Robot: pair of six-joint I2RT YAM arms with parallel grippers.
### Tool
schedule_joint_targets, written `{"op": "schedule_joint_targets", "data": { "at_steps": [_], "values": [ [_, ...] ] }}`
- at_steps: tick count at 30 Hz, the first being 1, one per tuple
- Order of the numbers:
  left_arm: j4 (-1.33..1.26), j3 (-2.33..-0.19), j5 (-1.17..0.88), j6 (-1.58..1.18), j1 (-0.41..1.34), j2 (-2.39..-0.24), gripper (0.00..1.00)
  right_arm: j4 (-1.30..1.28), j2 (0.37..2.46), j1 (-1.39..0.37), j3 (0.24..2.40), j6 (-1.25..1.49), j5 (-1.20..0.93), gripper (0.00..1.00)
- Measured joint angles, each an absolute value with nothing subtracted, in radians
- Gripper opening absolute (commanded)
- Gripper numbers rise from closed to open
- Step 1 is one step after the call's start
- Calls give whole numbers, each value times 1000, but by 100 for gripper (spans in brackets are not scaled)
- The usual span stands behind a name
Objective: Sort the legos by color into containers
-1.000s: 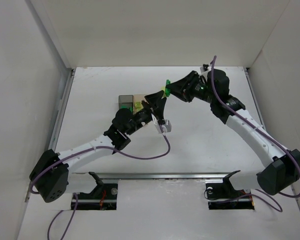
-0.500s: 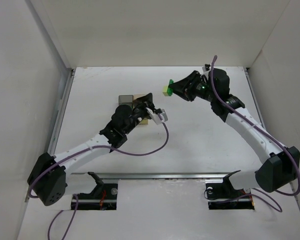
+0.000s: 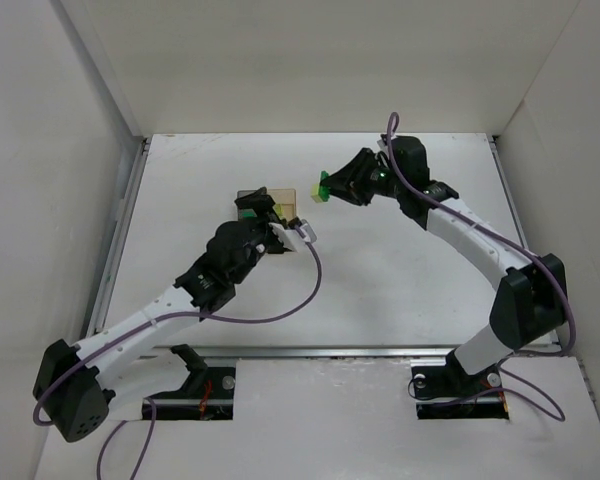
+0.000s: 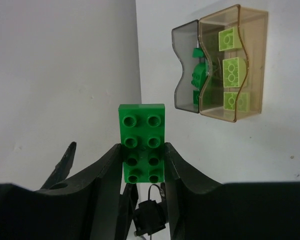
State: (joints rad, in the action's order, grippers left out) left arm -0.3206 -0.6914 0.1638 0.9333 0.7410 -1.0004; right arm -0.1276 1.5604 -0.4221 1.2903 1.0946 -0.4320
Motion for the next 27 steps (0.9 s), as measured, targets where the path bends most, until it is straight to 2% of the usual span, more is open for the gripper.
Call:
{"op": "schedule_joint_targets", "data": {
  "at_steps": [4,7,12,15,16,17,18,21,23,24,25,27],
  "values": [
    [-377,-682,150,1002,765,-1007,92,-128,1562,-452,1304,1092,-436,0],
    [-430,-682,141,1052,766,-1049,88,-126,1552,-479,1312,1093,-426,0],
    [-458,-682,93,1122,766,-1098,74,-126,1531,-526,1312,1104,-410,0],
    [-471,-683,68,1148,766,-1104,61,-126,1524,-538,1312,1108,-406,0],
    [-476,-683,62,1153,767,-1104,55,-126,1522,-539,1312,1108,-403,0],
    [-482,-683,59,1159,768,-1104,44,-126,1521,-540,1312,1108,-400,0],
    [-487,-683,57,1161,769,-1104,39,-126,1520,-541,1312,1109,-399,0],
    [-507,-683,52,1176,773,-1104,39,-126,1515,-542,1312,1113,-396,0],
    [-522,-683,52,1183,773,-1104,34,-126,1508,-543,1311,1115,-395,0],
    [-538,-680,50,1190,773,-1103,27,-126,1503,-543,1309,1115,-395,0],
    [-552,-677,47,1197,772,-1100,12,-126,1497,-543,1308,1115,-395,0],
    [-577,-664,31,1216,772,-1087,0,-126,1485,-543,1306,1115,-393,0]
  ]
}}
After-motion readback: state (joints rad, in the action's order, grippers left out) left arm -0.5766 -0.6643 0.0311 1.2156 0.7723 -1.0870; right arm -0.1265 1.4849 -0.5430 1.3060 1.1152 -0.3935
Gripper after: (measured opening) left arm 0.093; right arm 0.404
